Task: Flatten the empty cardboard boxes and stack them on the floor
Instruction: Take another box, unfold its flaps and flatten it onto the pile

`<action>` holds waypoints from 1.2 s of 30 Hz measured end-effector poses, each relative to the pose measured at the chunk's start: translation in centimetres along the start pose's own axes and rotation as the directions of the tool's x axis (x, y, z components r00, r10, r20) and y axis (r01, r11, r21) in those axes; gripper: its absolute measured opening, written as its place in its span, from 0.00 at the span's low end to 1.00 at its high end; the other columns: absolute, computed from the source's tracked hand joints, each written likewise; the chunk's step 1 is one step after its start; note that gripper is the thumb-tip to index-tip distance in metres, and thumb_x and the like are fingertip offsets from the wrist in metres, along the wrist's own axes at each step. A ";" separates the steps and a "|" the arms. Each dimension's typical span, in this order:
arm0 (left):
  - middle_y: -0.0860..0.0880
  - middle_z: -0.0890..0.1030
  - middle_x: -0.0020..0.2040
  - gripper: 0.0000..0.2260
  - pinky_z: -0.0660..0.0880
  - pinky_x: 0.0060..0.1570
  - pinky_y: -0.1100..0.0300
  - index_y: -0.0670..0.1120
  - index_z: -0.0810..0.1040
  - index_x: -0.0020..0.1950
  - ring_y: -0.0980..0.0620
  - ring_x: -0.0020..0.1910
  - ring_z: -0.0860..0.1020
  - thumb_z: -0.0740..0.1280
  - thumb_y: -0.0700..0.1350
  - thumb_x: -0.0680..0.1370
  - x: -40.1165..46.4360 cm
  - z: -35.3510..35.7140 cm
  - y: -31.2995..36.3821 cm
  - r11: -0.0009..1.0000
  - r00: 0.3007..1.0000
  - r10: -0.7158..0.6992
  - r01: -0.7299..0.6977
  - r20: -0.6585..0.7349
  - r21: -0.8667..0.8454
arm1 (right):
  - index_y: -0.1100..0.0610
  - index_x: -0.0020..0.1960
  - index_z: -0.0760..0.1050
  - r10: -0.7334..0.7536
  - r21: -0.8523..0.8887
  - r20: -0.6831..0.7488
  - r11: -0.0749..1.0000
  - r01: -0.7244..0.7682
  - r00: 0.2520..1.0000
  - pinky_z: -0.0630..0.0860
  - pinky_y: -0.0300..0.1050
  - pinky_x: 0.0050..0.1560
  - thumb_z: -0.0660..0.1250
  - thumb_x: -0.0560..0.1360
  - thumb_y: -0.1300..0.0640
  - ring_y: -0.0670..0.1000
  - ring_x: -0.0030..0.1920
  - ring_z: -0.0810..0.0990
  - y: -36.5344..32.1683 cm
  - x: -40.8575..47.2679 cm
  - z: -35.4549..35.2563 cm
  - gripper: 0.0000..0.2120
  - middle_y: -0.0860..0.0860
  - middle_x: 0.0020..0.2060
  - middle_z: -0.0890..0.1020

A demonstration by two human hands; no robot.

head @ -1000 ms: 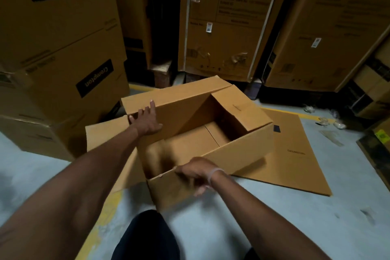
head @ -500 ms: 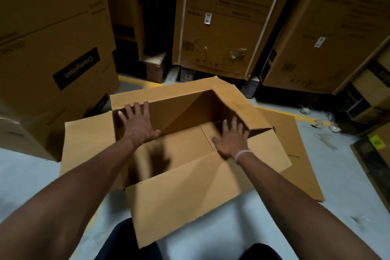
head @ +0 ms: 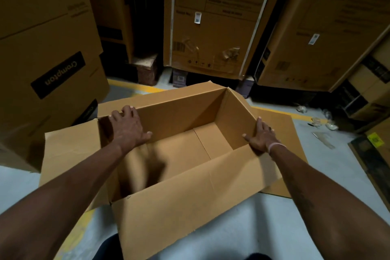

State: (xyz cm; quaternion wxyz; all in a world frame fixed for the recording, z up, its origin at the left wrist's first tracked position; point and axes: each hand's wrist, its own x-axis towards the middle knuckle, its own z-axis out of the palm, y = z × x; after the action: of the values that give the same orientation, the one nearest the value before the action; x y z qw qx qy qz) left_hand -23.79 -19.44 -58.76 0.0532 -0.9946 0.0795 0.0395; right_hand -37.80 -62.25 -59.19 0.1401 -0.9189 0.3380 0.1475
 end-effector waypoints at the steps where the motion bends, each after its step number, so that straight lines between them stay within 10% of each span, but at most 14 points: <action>1: 0.37 0.57 0.76 0.53 0.58 0.75 0.34 0.40 0.50 0.82 0.27 0.73 0.60 0.67 0.72 0.72 -0.3 -0.2 0.6 0.999 0.999 -0.027 0.029 0.045 -0.040 | 0.46 0.83 0.34 0.002 0.010 0.009 1.000 -0.002 1.000 0.53 0.69 0.78 0.63 0.76 0.29 0.65 0.82 0.48 -0.1 0.1 -0.2 0.52 0.51 0.84 0.46; 5: 0.37 0.36 0.82 0.52 0.38 0.74 0.27 0.47 0.40 0.84 0.26 0.78 0.35 0.66 0.70 0.75 -2.6 -1.2 5.4 0.990 0.986 0.024 0.000 0.167 -0.144 | 0.46 0.84 0.34 -0.008 0.118 0.014 0.993 0.007 1.000 0.42 0.63 0.80 0.58 0.79 0.29 0.65 0.83 0.42 -0.1 -1.2 -0.6 0.47 0.51 0.84 0.38; 10: 0.43 0.30 0.82 0.44 0.37 0.76 0.29 0.51 0.40 0.85 0.36 0.79 0.28 0.62 0.67 0.79 -8.8 -3.0 14.1 0.838 0.858 0.512 -0.486 0.049 -0.247 | 0.47 0.84 0.33 0.153 0.351 -0.043 0.927 -0.129 0.987 0.59 0.62 0.77 0.54 0.79 0.27 0.68 0.81 0.54 1.8 -4.8 -0.6 0.46 0.54 0.83 0.35; 13: 0.42 0.30 0.82 0.47 0.36 0.75 0.28 0.50 0.42 0.85 0.37 0.79 0.28 0.60 0.72 0.77 -13.2 -4.1 17.6 0.710 0.732 0.682 -0.662 -0.003 -0.240 | 0.58 0.84 0.49 0.299 0.404 -0.011 0.874 -0.269 0.954 0.70 0.59 0.70 0.60 0.78 0.28 0.67 0.75 0.68 3.2 -6.8 -1.6 0.48 0.62 0.82 0.58; 16: 0.43 0.32 0.82 0.54 0.33 0.73 0.28 0.49 0.41 0.85 0.38 0.79 0.28 0.58 0.79 0.71 -17.2 -4.4 19.9 0.642 0.657 0.754 -0.731 0.017 -0.232 | 0.65 0.58 0.80 0.254 0.521 -0.048 0.832 -0.193 0.966 0.79 0.56 0.60 0.74 0.76 0.42 0.63 0.58 0.81 3.7 -8.0 -4.0 0.26 0.62 0.61 0.82; 20: 0.42 0.38 0.84 0.53 0.37 0.74 0.27 0.49 0.41 0.84 0.34 0.82 0.37 0.65 0.73 0.73 -19.2 -6.7 21.0 0.677 0.689 0.722 -0.690 0.053 -0.254 | 0.68 0.64 0.77 0.223 0.631 -0.024 0.759 -0.158 0.975 0.74 0.46 0.48 0.73 0.78 0.58 0.62 0.61 0.80 2.3 -9.7 -8.6 0.19 0.58 0.59 0.81; 25: 0.39 0.49 0.83 0.44 0.56 0.74 0.28 0.54 0.42 0.84 0.24 0.78 0.54 0.69 0.37 0.80 -20.4 -13.5 21.0 0.758 0.758 0.644 -0.616 0.104 -0.215 | 0.67 0.69 0.75 0.155 0.736 -0.072 0.675 -0.052 0.985 0.76 0.48 0.49 0.73 0.76 0.64 0.63 0.67 0.79 0.2 -11.5 -13.7 0.22 0.63 0.66 0.79; 30: 0.43 0.71 0.70 0.33 0.76 0.64 0.37 0.54 0.53 0.83 0.37 0.64 0.75 0.64 0.40 0.83 -19.8 -19.2 18.2 0.660 0.718 0.606 -0.694 -0.342 -0.288 | 0.64 0.54 0.84 0.121 0.774 -0.122 0.632 0.018 0.985 0.81 0.58 0.57 0.74 0.74 0.63 0.61 0.52 0.86 -2.0 -12.9 -22.6 0.10 0.59 0.51 0.87; 33: 0.47 0.77 0.61 0.25 0.83 0.46 0.53 0.54 0.62 0.81 0.50 0.50 0.81 0.59 0.40 0.85 -18.9 -23.7 16.5 0.577 0.708 0.470 -0.699 -0.528 -0.423 | 0.61 0.53 0.82 0.002 0.894 -0.273 0.370 0.253 0.962 0.78 0.58 0.63 0.69 0.80 0.59 0.57 0.53 0.85 -4.0 -17.6 -26.4 0.07 0.57 0.53 0.86; 36: 0.54 0.76 0.57 0.21 0.82 0.37 0.61 0.56 0.67 0.79 0.58 0.43 0.79 0.57 0.44 0.86 -17.1 -28.5 14.3 0.401 0.772 0.322 -0.636 -0.549 -0.660 | 0.52 0.69 0.76 -0.302 0.921 -0.359 0.036 0.387 0.883 0.69 0.63 0.66 0.59 0.80 0.33 0.58 0.63 0.79 -6.4 -20.9 -28.0 0.28 0.54 0.61 0.85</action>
State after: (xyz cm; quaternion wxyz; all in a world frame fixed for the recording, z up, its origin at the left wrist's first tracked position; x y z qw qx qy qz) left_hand -40.95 -34.08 -30.50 -0.4418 -0.8232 0.3465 -0.0840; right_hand -43.80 -55.44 -24.81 0.7239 -0.6551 0.1236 -0.1779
